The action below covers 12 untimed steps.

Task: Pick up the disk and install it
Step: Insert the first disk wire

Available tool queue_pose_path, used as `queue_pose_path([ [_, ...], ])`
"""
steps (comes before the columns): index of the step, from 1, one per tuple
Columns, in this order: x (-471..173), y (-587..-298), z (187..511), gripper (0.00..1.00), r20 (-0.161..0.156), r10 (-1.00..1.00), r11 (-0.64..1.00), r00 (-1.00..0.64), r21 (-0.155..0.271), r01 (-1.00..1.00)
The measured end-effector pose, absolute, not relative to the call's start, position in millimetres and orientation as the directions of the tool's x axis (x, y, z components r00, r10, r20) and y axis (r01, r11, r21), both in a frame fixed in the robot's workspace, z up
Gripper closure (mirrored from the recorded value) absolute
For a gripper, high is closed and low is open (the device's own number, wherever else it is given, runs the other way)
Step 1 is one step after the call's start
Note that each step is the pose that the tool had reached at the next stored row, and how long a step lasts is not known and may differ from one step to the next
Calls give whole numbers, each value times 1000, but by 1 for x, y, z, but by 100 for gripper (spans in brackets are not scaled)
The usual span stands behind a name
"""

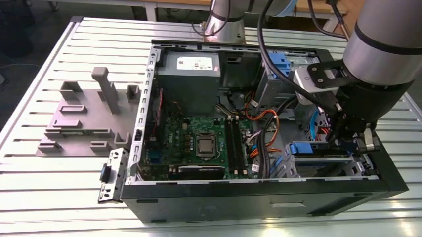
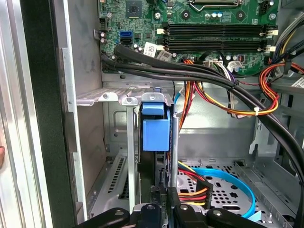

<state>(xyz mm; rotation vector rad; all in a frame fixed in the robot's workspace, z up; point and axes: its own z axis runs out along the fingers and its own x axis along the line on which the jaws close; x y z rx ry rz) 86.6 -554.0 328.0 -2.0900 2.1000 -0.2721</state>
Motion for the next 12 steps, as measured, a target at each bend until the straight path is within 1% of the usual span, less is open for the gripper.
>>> queue_pose_path([
  [12,86,-554,326,83,10,-1000,4,-6,-244,-970],
])
